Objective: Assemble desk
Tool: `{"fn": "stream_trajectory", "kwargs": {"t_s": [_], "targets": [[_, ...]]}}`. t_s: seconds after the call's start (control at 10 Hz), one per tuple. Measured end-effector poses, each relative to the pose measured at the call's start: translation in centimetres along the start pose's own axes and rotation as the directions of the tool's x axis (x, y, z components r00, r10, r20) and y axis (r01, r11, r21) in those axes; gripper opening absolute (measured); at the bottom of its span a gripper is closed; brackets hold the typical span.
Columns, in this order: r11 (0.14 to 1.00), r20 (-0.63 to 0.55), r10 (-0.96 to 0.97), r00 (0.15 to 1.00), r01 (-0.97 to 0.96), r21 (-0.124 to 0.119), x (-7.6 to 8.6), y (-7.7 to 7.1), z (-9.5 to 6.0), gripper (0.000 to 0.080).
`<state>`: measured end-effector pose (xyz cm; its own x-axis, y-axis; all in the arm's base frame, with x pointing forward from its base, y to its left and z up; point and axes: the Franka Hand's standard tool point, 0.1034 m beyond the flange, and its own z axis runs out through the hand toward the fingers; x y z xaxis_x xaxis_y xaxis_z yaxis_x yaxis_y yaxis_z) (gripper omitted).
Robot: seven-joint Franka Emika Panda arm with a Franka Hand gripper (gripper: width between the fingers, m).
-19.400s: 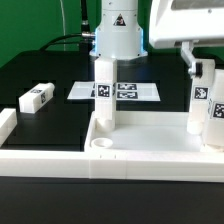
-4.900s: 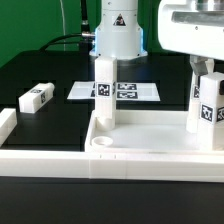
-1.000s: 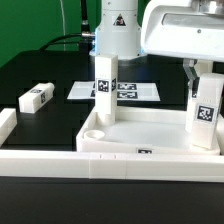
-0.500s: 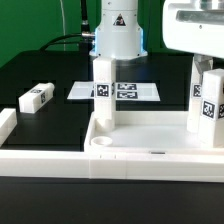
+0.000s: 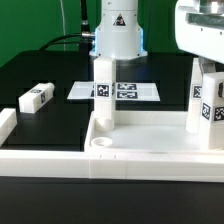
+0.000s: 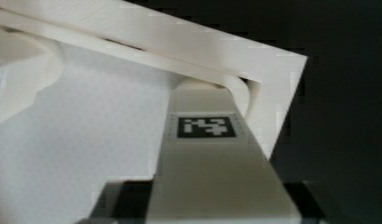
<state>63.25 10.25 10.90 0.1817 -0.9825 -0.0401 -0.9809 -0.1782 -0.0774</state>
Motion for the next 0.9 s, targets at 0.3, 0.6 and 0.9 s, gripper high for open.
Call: {"fn": "stream_trajectory", "kwargs": {"t_s": [0.3,0.6,0.9], "targets": [[0.967,0.01,0.251,0.968,-0.251,0.037,-0.23,-0.31,0.34,0.029],[0.869,0.038,0.492,0.87,-0.493,0.039,-0.58,-0.56,0.35,0.029],[0.848,0.051,0.527,0.849,-0.529,0.035,-0.6,-0.61,0.33,0.029]]}}
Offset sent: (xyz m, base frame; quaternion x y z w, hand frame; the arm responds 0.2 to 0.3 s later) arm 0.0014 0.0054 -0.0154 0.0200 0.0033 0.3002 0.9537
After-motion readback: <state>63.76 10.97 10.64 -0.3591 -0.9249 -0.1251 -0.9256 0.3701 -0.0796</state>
